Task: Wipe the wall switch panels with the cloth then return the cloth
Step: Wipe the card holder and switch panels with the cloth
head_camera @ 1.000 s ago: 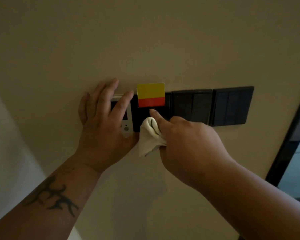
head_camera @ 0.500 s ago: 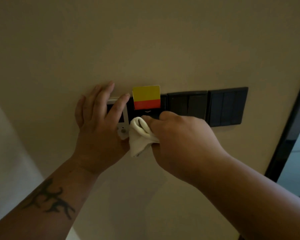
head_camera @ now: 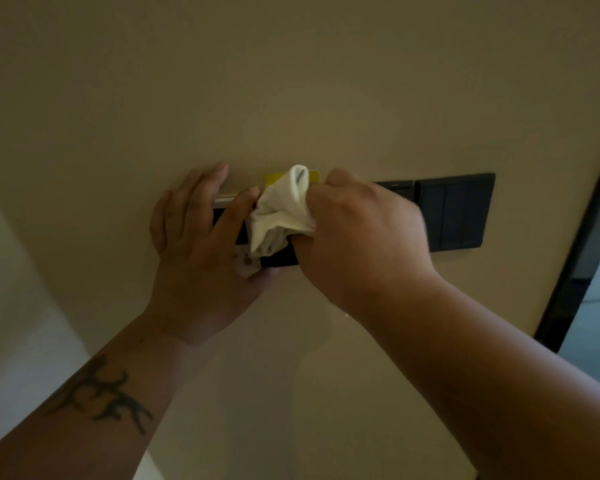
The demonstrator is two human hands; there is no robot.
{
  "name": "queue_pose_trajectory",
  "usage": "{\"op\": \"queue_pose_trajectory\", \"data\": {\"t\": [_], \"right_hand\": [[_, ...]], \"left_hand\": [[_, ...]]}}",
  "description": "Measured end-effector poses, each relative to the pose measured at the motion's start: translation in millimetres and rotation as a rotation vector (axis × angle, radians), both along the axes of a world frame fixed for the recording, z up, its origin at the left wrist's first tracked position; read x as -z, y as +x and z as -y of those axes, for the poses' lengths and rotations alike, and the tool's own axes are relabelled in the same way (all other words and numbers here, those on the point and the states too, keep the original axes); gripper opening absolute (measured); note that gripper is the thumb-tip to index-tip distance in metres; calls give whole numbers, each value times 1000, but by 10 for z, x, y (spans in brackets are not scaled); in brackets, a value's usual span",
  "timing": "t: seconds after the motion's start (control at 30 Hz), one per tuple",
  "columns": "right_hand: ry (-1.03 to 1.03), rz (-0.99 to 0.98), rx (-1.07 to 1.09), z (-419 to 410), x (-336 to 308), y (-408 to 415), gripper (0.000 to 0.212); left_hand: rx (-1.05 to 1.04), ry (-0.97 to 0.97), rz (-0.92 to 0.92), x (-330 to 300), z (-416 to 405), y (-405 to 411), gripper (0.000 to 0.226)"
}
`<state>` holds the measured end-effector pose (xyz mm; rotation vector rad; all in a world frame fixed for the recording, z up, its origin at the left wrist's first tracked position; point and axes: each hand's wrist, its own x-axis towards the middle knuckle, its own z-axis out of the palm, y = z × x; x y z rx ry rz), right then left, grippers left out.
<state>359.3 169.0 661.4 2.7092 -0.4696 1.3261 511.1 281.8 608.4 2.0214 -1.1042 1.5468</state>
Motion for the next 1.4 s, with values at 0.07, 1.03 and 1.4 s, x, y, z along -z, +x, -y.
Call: {"op": "queue_pose_trajectory", "data": {"t": [0.07, 1.03, 1.4], "right_hand": [[32, -52, 46, 53, -28, -116, 12], [202, 2, -99, -52, 471, -121, 13], [316, 37, -76, 4, 272, -107, 14]], "left_hand": [[-13, 16, -12, -1, -8, -12, 78], [17, 70, -141, -8, -38, -55, 86], [1, 34, -75, -2, -22, -75, 83]]}}
